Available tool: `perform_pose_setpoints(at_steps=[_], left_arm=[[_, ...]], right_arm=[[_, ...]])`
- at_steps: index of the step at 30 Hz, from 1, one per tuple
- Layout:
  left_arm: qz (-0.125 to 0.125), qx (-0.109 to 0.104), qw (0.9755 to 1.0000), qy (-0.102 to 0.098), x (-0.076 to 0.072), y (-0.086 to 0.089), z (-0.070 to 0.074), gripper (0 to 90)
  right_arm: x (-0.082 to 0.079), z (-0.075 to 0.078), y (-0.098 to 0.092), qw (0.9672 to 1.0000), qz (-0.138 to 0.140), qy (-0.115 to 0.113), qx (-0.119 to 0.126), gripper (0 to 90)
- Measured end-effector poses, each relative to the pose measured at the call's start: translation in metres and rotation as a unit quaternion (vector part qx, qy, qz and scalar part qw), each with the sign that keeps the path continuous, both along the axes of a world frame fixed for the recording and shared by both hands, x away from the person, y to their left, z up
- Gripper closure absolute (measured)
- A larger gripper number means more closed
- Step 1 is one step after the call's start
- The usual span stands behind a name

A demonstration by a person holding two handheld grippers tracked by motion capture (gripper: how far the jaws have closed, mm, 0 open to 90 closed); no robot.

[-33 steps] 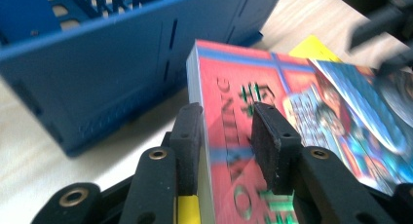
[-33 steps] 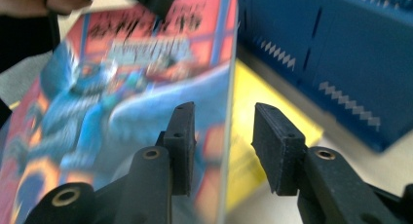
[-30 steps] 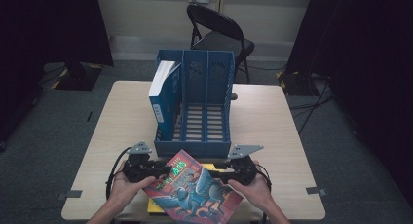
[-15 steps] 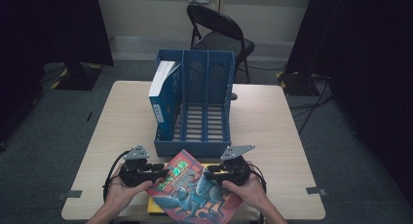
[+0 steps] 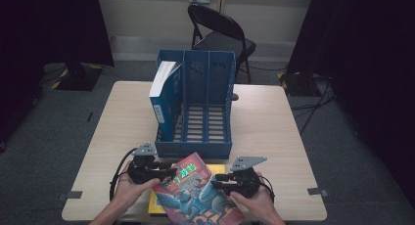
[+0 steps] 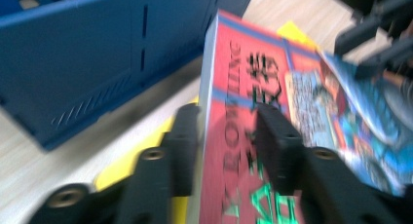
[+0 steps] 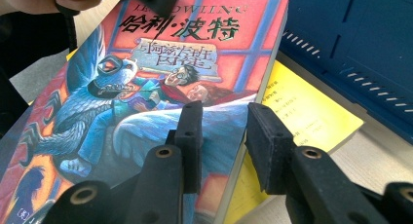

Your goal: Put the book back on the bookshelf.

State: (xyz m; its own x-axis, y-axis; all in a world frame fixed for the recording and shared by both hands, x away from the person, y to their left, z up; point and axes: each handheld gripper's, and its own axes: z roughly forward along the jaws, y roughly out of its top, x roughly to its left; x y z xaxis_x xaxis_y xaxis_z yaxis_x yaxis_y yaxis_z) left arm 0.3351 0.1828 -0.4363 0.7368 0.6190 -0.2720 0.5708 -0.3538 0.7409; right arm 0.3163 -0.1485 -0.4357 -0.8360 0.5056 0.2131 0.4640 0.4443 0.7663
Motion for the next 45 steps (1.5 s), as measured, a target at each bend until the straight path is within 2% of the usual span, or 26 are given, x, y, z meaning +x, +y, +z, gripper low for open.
perform_pose_setpoints(at_steps=[2,3,5,11,14,16,17,21,23,25,31,35,38,41,45], left_arm=[[0.011,0.007,0.9999,0.006,-0.008,0.007,0.001,51.2],[0.016,0.005,0.9998,0.010,-0.013,0.013,0.001,50.5],[0.020,0.014,0.9997,-0.001,-0.022,0.024,0.002,49.1],[0.029,0.005,0.9996,0.003,-0.041,0.054,0.001,47.8],[0.017,0.025,0.9995,0.001,-0.049,0.058,-0.003,48.0],[0.020,0.047,0.9986,-0.015,-0.056,0.057,-0.003,48.0],[0.021,0.046,0.9986,-0.013,-0.057,0.055,-0.003,48.0],[0.023,0.031,0.9992,-0.010,-0.053,0.050,-0.004,48.8],[0.021,0.036,0.9990,-0.016,-0.054,0.049,-0.004,48.5],[0.026,0.030,0.9991,-0.015,-0.054,0.049,-0.006,48.4],[0.028,0.030,0.9988,-0.025,-0.051,0.048,-0.007,50.6],[0.034,0.022,0.9989,-0.022,-0.044,0.047,-0.008,50.2],[0.035,0.037,0.9981,-0.036,-0.037,0.043,-0.006,52.7],[0.038,0.027,0.9986,-0.023,-0.025,0.042,-0.007,52.6],[0.046,0.025,0.9983,-0.026,-0.018,0.039,-0.007,53.7]], right_arm=[[0.001,-0.001,0.000,1.0000,0.002,0.000,0.003,68.2],[0.001,-0.001,-0.001,1.0000,0.003,0.001,0.004,68.2],[0.002,-0.001,-0.001,1.0000,0.003,0.003,0.004,68.1],[0.002,-0.001,-0.001,0.9999,0.003,0.008,0.006,68.1],[0.003,-0.001,-0.002,0.9999,0.003,0.013,0.009,68.0],[0.003,-0.002,-0.002,0.9998,0.001,0.016,0.010,68.0],[0.003,-0.002,-0.002,0.9998,0.001,0.015,0.011,68.0],[0.004,-0.002,-0.002,0.9997,0.000,0.017,0.014,67.8],[0.003,-0.002,-0.002,0.9998,-0.002,0.014,0.014,67.9],[0.003,-0.003,-0.002,0.9998,-0.001,0.015,0.016,67.9],[0.001,-0.002,-0.002,0.9999,-0.005,0.013,0.009,67.7],[-0.001,-0.002,-0.004,0.9998,-0.013,0.009,0.010,67.1],[-0.003,-0.002,-0.005,0.9997,-0.018,0.008,0.010,66.1],[-0.005,-0.001,-0.005,0.9996,-0.026,0.005,0.003,65.2],[-0.008,-0.001,-0.005,0.9995,-0.030,0.001,0.000,64.5]])
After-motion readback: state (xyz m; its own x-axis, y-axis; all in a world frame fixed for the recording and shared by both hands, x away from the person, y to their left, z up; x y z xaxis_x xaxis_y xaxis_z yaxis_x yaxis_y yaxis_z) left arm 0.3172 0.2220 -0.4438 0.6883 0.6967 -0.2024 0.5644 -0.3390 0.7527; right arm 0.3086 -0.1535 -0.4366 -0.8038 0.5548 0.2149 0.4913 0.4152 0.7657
